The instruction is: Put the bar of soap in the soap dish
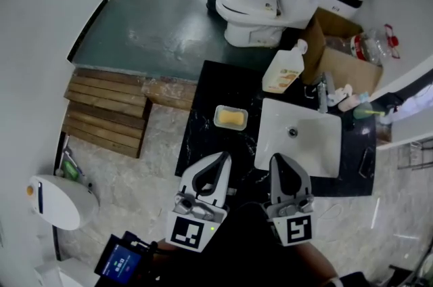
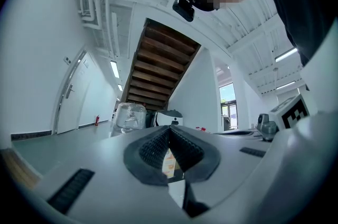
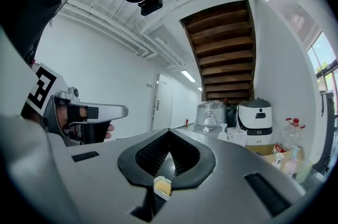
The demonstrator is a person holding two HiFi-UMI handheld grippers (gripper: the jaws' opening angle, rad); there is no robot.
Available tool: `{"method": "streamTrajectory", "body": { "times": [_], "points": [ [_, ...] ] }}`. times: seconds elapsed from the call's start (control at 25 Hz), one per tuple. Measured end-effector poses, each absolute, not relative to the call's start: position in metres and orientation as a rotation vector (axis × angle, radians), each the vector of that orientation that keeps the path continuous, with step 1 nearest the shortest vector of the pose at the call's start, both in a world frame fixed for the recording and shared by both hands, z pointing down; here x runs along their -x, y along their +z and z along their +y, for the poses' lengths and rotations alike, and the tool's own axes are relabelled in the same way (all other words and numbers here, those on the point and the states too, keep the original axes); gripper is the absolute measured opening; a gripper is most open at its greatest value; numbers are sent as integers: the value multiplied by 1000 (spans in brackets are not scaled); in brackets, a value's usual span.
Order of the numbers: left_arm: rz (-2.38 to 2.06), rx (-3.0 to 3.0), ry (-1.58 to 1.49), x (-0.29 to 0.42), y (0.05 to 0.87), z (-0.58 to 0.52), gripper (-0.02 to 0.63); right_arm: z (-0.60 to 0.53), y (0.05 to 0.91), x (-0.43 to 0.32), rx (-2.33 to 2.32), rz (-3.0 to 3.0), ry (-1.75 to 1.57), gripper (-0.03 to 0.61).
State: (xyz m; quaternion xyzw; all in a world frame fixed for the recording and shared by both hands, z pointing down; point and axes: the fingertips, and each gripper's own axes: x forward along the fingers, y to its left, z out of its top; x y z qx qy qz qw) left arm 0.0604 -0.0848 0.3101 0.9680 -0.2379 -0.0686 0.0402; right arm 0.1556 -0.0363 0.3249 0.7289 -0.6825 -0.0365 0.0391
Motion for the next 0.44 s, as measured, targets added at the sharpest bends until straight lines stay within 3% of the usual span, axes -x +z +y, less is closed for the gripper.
{"method": "streamTrajectory", "body": {
  "times": [0.44],
  "points": [
    [-698, -2964, -198, -56, 315, -88, 1, -35, 326, -158, -2302, -2059, -84, 9]
  ]
}}
